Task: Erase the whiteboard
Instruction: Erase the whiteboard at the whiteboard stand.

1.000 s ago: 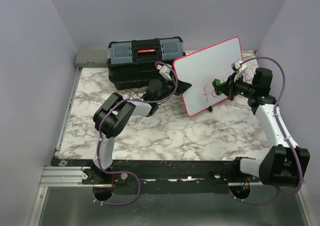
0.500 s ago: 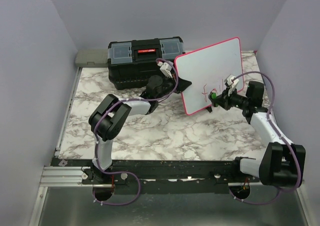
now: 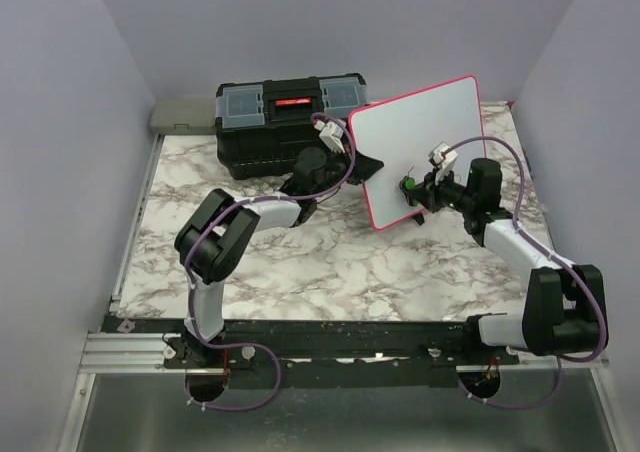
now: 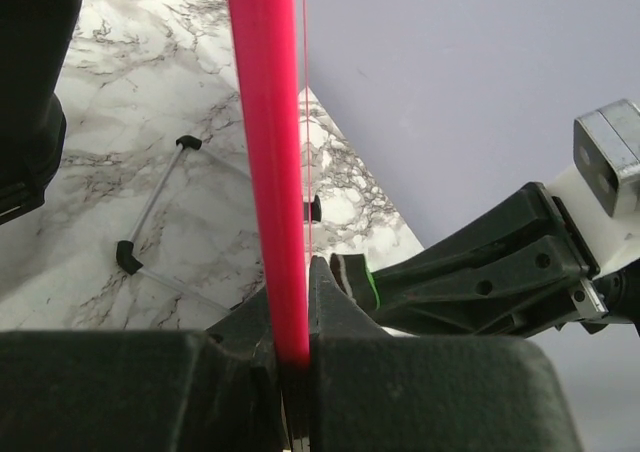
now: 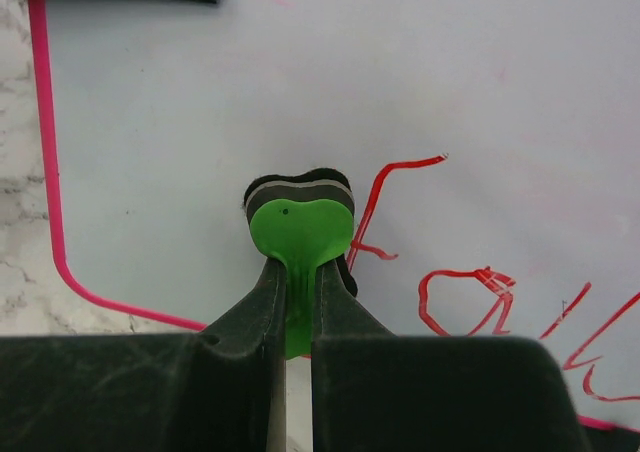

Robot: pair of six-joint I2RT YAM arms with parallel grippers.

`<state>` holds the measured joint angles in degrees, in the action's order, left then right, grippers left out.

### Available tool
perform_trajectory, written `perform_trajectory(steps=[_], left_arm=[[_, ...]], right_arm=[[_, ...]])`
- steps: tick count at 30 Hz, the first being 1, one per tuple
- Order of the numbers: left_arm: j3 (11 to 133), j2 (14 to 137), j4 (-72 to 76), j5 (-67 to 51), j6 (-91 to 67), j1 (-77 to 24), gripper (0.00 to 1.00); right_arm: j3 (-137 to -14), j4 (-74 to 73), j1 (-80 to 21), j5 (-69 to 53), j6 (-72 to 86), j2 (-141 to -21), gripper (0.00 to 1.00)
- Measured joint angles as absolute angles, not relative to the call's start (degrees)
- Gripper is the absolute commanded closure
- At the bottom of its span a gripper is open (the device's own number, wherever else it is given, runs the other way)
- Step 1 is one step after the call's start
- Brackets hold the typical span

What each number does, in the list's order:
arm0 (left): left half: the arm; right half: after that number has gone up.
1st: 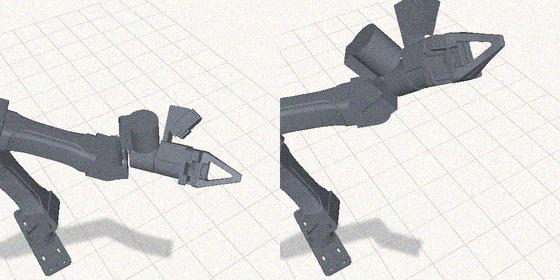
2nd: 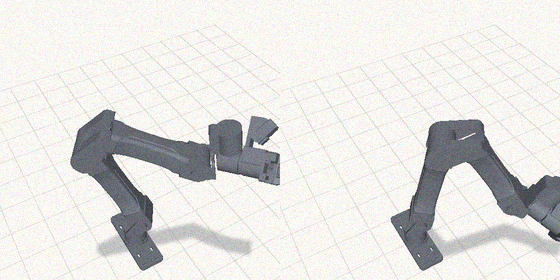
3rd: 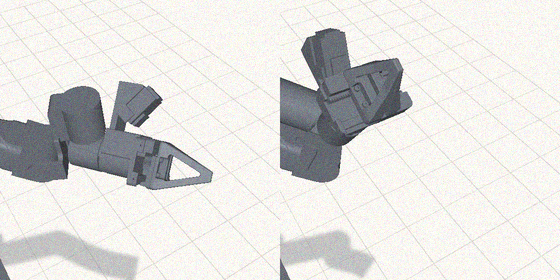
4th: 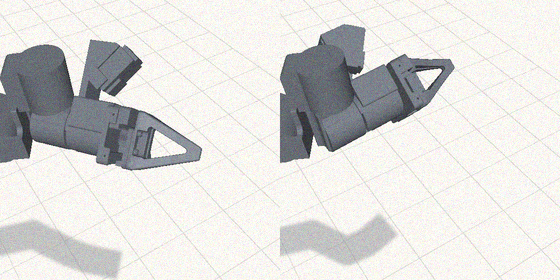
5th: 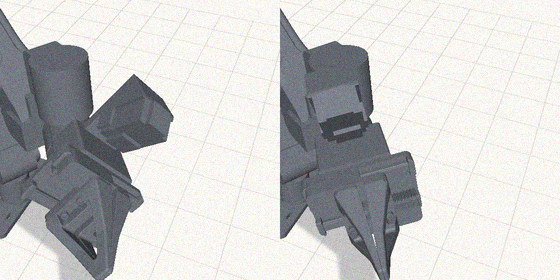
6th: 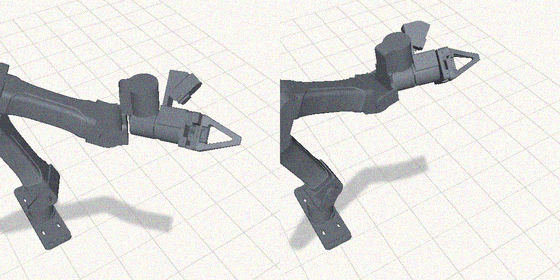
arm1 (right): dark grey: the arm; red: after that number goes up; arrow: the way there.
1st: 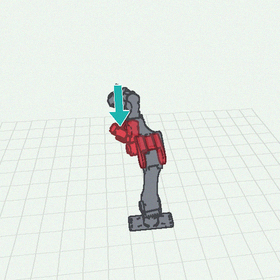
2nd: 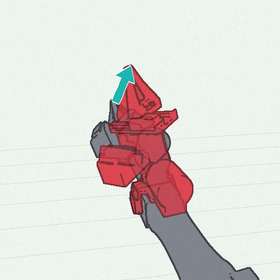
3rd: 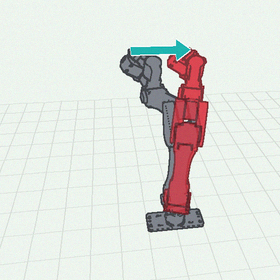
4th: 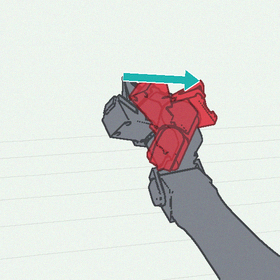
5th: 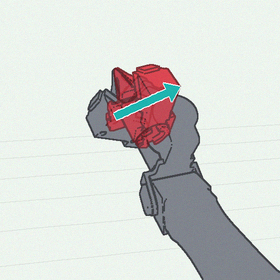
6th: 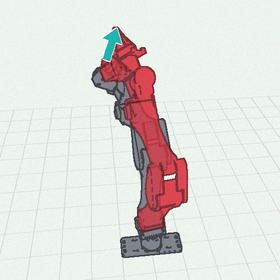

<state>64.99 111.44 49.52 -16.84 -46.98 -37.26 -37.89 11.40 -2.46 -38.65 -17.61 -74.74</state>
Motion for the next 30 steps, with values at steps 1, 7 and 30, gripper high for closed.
perform_trajectory(steps=[1, 7, 30], left_arm=[[65.0, 111.4, 49.5, -16.8, -47.0, -37.3, 1.0], [65.0, 110.1, 47.5, -16.7, -46.2, -37.3, 1.0], [66.8, 107.4, 41.0, -16.8, -41.4, -37.6, 1.0]], right_arm=[[-38.4, 11.6, -3.1, -37.9, -17.0, -75.4, 0.99], [-40.1, 13.7, -4.2, -30.6, -12.8, -78.1, 0.99], [-42.7, 12.6, -4.1, -35.0, -10.9, -80.2, 0.99]])
